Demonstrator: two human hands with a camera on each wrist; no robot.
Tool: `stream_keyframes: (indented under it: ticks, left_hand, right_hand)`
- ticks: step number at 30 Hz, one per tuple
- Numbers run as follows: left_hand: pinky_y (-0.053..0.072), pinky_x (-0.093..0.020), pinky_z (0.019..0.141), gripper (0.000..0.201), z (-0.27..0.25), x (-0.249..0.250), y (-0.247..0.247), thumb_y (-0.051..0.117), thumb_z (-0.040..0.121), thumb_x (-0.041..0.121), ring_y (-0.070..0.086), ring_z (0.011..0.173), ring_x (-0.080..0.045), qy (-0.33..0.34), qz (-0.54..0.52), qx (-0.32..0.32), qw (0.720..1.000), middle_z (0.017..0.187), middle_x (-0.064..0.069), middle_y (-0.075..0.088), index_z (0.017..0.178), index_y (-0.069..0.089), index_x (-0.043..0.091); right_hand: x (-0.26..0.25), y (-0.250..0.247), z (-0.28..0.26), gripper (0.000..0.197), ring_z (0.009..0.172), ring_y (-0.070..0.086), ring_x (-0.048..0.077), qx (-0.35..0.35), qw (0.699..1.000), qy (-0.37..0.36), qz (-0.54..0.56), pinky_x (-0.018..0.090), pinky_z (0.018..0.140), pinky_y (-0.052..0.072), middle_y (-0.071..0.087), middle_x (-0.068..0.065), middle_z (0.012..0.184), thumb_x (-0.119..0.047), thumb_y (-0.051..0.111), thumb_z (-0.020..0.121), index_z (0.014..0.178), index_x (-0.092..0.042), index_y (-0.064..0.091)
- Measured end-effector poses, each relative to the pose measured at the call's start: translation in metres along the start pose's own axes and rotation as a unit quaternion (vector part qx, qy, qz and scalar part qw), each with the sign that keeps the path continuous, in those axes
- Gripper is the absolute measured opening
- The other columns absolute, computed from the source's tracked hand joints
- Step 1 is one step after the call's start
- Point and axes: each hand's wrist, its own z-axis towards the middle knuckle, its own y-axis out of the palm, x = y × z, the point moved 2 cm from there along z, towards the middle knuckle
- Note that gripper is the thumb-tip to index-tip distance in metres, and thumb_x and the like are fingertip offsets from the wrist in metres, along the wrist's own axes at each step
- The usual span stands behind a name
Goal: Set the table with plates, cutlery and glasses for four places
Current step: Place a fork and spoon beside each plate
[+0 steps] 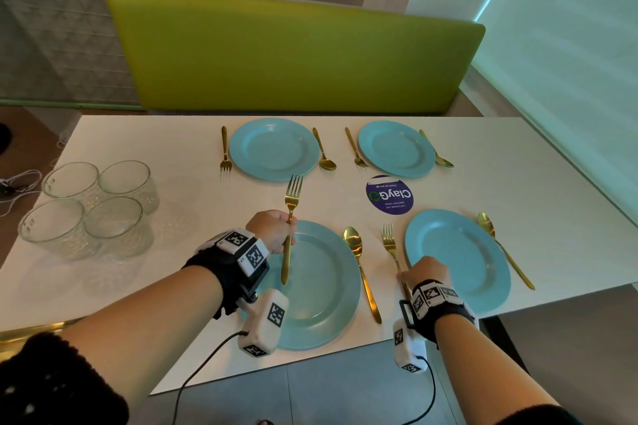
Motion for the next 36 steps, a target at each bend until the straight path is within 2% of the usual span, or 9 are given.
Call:
stream_keyframes:
  ticks: [5, 9, 13, 17, 21, 26, 30, 33, 36]
  left_hand:
    - [0.049, -0.025, 0.065, 0.022, 0.003, -0.003, 0.000, 0.052, 0.092, 0.002, 0.056, 0.074, -0.021, -0.005, 0.005, 0.003, 1.000, 0.095, -0.013, 0.057, 0.074, 0.056, 0.014]
    - [0.053, -0.033, 0.077, 0.023, 0.003, -0.005, 0.001, 0.054, 0.092, 0.003, 0.056, 0.084, -0.026, -0.015, 0.005, 0.000, 1.000, 0.082, -0.009, 0.057, 0.073, 0.054, 0.016]
    - [0.050, -0.027, 0.068, 0.019, 0.002, -0.006, -0.001, 0.053, 0.092, 0.002, 0.056, 0.079, -0.024, -0.016, 0.003, -0.001, 1.000, 0.075, -0.005, 0.054, 0.077, 0.056, 0.014]
    - [0.052, -0.030, 0.072, 0.021, 0.003, -0.007, -0.003, 0.053, 0.092, 0.002, 0.056, 0.080, -0.024, -0.016, 0.007, -0.003, 1.000, 0.078, -0.007, 0.055, 0.075, 0.056, 0.014]
    - [0.050, -0.026, 0.069, 0.009, 0.001, -0.006, -0.005, 0.052, 0.092, 0.001, 0.055, 0.086, -0.026, -0.011, 0.006, 0.003, 1.000, 0.078, -0.005, 0.054, 0.094, 0.057, 0.008]
    - [0.049, -0.024, 0.068, 0.009, -0.002, -0.005, -0.006, 0.052, 0.093, 0.001, 0.055, 0.087, -0.026, -0.008, 0.003, 0.004, 1.000, 0.089, -0.010, 0.056, 0.096, 0.057, 0.008]
    - [0.049, -0.024, 0.067, 0.009, -0.004, -0.007, -0.005, 0.052, 0.093, 0.001, 0.057, 0.079, -0.023, -0.004, 0.001, 0.010, 1.000, 0.096, -0.012, 0.055, 0.095, 0.057, 0.008]
    - [0.049, -0.024, 0.065, 0.013, -0.005, -0.009, -0.004, 0.052, 0.093, 0.001, 0.053, 0.065, -0.016, -0.008, -0.001, 0.012, 1.000, 0.084, -0.010, 0.056, 0.085, 0.058, 0.009]
    - [0.049, -0.026, 0.066, 0.025, -0.006, -0.011, -0.004, 0.052, 0.093, 0.001, 0.053, 0.062, -0.016, -0.015, -0.002, 0.016, 1.000, 0.073, -0.005, 0.053, 0.072, 0.055, 0.015]
  right_hand:
    - [0.008, -0.003, 0.002, 0.028, 0.070, 0.052, 0.022, 0.007, 1.000, 0.003, 0.017, 0.022, 0.048, 0.035, 0.054, 0.006, 0.080, -0.030, 0.072, 0.079, 0.087, -0.009, 0.056]
    - [0.011, -0.004, 0.001, 0.032, 0.068, 0.051, 0.020, 0.005, 1.000, 0.008, 0.009, 0.021, 0.040, 0.024, 0.053, 0.005, 0.078, -0.035, 0.072, 0.079, 0.085, -0.009, 0.054]
    - [0.013, -0.004, 0.003, 0.037, 0.071, 0.051, 0.021, 0.000, 1.000, 0.012, 0.008, 0.021, 0.042, 0.028, 0.053, 0.006, 0.081, -0.037, 0.072, 0.079, 0.095, -0.008, 0.057]
    - [0.013, -0.004, 0.003, 0.037, 0.070, 0.051, 0.021, 0.006, 1.000, 0.014, 0.011, 0.021, 0.045, 0.032, 0.054, 0.006, 0.080, -0.038, 0.073, 0.078, 0.092, -0.008, 0.056]
    - [0.014, -0.005, 0.003, 0.037, 0.071, 0.053, 0.022, 0.012, 1.000, 0.016, 0.013, 0.022, 0.044, 0.032, 0.055, 0.007, 0.081, -0.039, 0.074, 0.077, 0.085, -0.009, 0.052]
    - [0.017, -0.005, 0.007, 0.041, 0.073, 0.054, 0.024, 0.017, 0.999, 0.019, 0.025, 0.027, 0.061, 0.043, 0.056, 0.008, 0.081, -0.040, 0.075, 0.075, 0.081, -0.009, 0.048]
    - [0.019, -0.004, 0.010, 0.042, 0.073, 0.054, 0.024, 0.014, 0.999, 0.017, 0.032, 0.027, 0.062, 0.043, 0.057, 0.008, 0.081, -0.039, 0.076, 0.075, 0.081, -0.009, 0.048]
    - [0.019, -0.004, 0.009, 0.041, 0.074, 0.054, 0.024, 0.013, 0.999, 0.015, 0.035, 0.027, 0.062, 0.043, 0.057, 0.008, 0.082, -0.038, 0.076, 0.075, 0.080, -0.009, 0.048]
    - [0.019, -0.003, 0.011, 0.042, 0.073, 0.054, 0.024, 0.015, 0.999, 0.011, 0.035, 0.027, 0.061, 0.042, 0.057, 0.008, 0.081, -0.038, 0.075, 0.075, 0.071, -0.010, 0.044]
